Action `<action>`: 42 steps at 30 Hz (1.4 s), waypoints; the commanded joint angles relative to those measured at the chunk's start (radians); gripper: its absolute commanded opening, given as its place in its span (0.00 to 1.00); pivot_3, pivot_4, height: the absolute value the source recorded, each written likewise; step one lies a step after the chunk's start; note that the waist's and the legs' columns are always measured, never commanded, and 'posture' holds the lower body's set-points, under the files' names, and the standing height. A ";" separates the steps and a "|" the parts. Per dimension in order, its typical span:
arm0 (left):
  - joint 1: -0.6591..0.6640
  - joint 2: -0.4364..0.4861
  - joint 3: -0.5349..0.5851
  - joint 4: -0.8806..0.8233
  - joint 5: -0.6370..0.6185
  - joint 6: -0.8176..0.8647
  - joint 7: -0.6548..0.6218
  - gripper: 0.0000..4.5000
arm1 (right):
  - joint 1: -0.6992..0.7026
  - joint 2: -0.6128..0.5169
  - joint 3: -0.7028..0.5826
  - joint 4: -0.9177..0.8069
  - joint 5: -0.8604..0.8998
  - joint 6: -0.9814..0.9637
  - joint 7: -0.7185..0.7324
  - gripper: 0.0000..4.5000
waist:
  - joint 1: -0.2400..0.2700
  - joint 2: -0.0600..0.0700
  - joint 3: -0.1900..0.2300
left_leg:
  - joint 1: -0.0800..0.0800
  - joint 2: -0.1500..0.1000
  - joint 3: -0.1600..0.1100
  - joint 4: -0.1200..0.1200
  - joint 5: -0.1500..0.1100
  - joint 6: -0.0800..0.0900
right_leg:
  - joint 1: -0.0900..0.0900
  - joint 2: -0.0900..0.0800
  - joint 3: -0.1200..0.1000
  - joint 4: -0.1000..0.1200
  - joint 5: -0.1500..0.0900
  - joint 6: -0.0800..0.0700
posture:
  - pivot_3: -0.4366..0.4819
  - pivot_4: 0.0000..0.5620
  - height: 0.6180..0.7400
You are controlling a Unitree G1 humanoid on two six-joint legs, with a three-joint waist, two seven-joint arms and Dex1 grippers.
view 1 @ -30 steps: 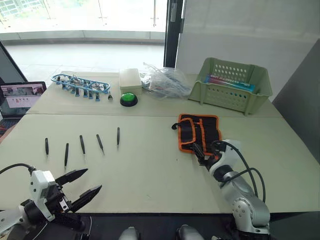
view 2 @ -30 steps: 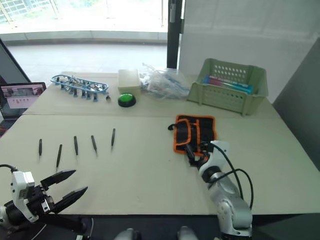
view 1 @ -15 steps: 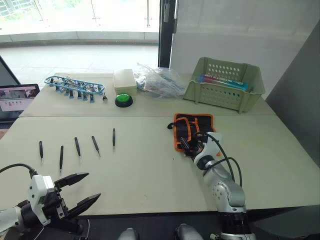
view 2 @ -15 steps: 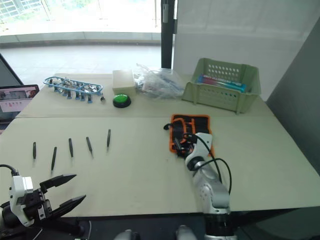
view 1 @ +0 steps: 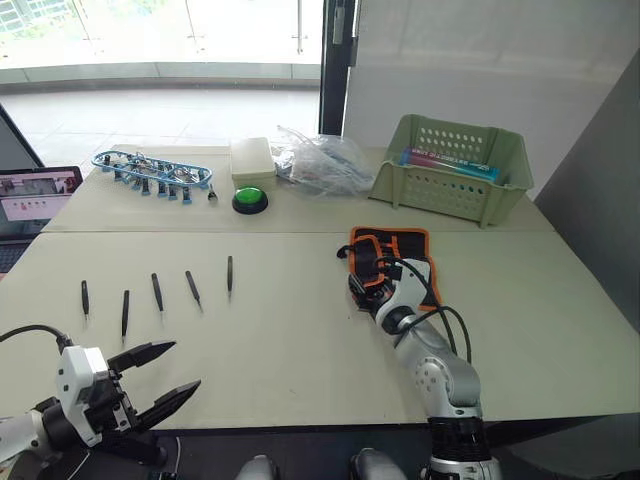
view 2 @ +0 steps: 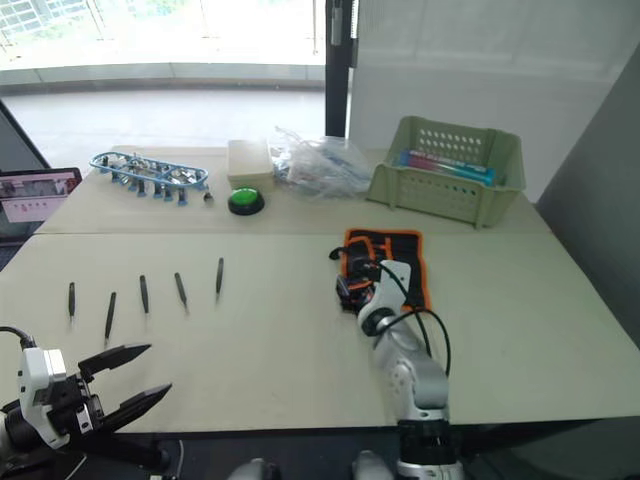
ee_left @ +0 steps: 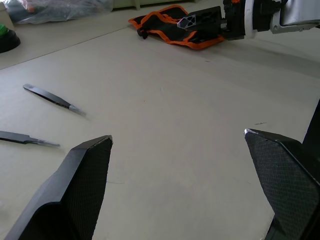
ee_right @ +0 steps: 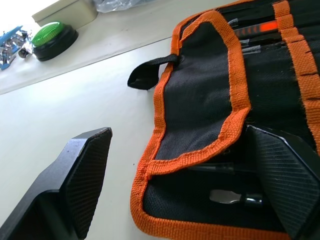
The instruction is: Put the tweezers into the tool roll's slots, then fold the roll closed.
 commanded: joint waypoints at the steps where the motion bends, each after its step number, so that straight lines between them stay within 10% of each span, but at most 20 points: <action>1: -0.004 -0.001 0.007 -0.005 -0.012 -0.004 0.005 1.00 | -0.017 0.004 -0.015 -0.016 0.018 0.005 -0.003 0.83 | 0.000 0.000 0.000 | 0.000 0.000 0.000 0.000 0.000 0.000 | 0.000 0.000 0.000 0.000 0.000 0.000 | 0.48 0.27 0.98; 12: -0.012 0.001 0.014 0.009 -0.010 -0.009 0.004 1.00 | -0.019 0.022 -0.026 -0.013 0.019 0.002 -0.009 0.01 | -0.001 0.000 0.000 | 0.000 0.000 0.000 0.000 0.000 0.000 | 0.000 0.000 0.000 0.000 0.000 0.000 | 0.48 0.27 0.98; 26: -0.033 0.007 0.008 0.016 -0.009 -0.005 0.008 1.00 | 0.022 -0.259 0.228 -0.099 -0.089 -0.064 0.326 0.01 | 0.000 0.000 0.000 | 0.000 0.000 0.000 0.000 0.000 0.000 | 0.000 0.000 0.000 0.000 0.000 0.000 | 0.48 0.27 0.98; 42: -0.288 0.087 -0.232 0.086 0.096 -0.042 -0.089 1.00 | 0.140 -0.840 0.454 -0.207 -0.351 -0.844 0.931 0.01 | 0.009 -0.002 0.001 | 0.001 -0.001 0.000 0.002 0.000 0.000 | 0.001 0.000 -0.001 0.000 -0.004 0.008 | 0.48 0.27 0.98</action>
